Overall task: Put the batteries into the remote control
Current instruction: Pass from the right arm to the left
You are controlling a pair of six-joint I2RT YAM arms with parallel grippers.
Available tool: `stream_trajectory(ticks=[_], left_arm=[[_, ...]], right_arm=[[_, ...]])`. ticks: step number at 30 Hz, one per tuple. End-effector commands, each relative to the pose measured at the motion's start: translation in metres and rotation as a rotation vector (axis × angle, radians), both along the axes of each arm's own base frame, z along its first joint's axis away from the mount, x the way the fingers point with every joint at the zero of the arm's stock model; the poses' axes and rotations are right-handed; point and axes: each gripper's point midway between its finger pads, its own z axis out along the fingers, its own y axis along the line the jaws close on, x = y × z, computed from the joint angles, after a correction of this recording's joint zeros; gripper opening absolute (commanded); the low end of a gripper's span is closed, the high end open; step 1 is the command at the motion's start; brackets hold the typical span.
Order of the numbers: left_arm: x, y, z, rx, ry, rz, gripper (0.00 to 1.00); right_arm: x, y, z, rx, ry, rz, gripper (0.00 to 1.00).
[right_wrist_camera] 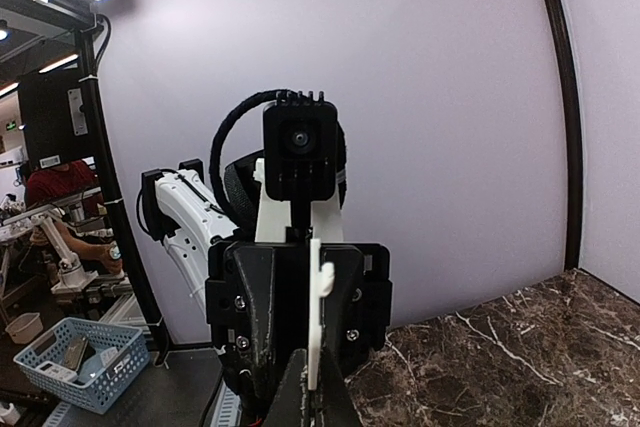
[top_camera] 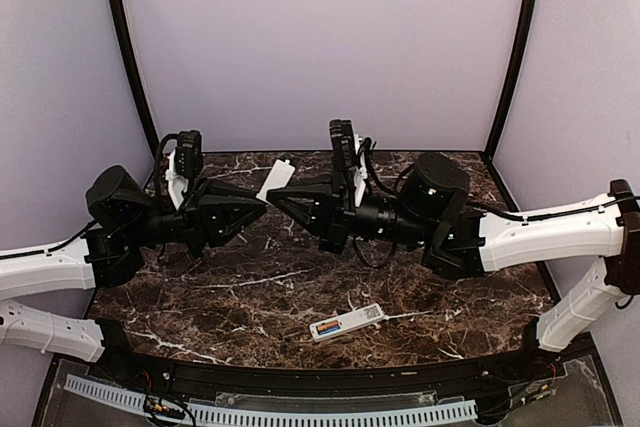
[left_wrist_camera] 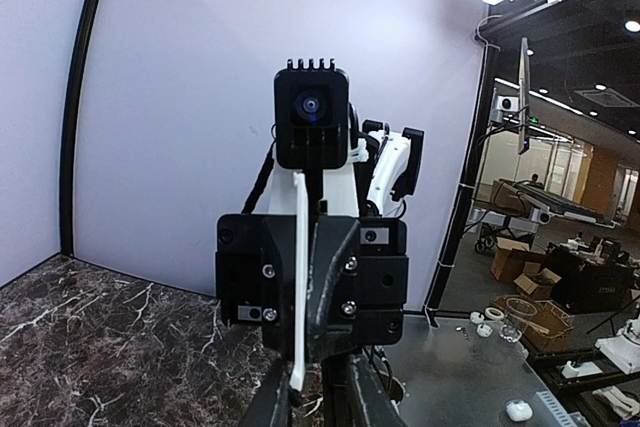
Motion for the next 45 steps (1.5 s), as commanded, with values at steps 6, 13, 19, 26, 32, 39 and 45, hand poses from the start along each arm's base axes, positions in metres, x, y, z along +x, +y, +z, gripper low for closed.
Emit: stream_trajectory(ticks=[6, 13, 19, 26, 32, 39, 45], left_arm=[[-0.012, 0.004, 0.016, -0.033, -0.064, -0.029, 0.03], [-0.011, 0.004, 0.011, -0.023, -0.063, -0.023, 0.00], [-0.009, 0.005, 0.000, 0.017, -0.047, 0.003, 0.00], [-0.009, 0.003, -0.012, 0.071, -0.050, -0.002, 0.00], [-0.011, 0.000, -0.030, 0.165, -0.031, -0.020, 0.00], [-0.019, 0.003, -0.042, 0.287, -0.077, -0.048, 0.00], [-0.021, 0.002, -0.044, 0.298, -0.070, -0.065, 0.00]], right_arm=[[0.001, 0.008, -0.021, -0.061, 0.014, -0.003, 0.00], [0.003, 0.009, -0.029, -0.108, -0.005, -0.017, 0.00], [0.005, -0.001, -0.023, -0.137, -0.050, -0.042, 0.12], [0.008, -0.011, -0.013, -0.164, -0.089, -0.055, 0.33], [-0.001, -0.028, -0.002, -0.219, -0.116, 0.033, 0.75], [0.000, -0.042, -0.016, -0.442, -0.001, 0.161, 0.79], [-0.006, -0.039, -0.021, -0.509, 0.041, 0.230, 0.61]])
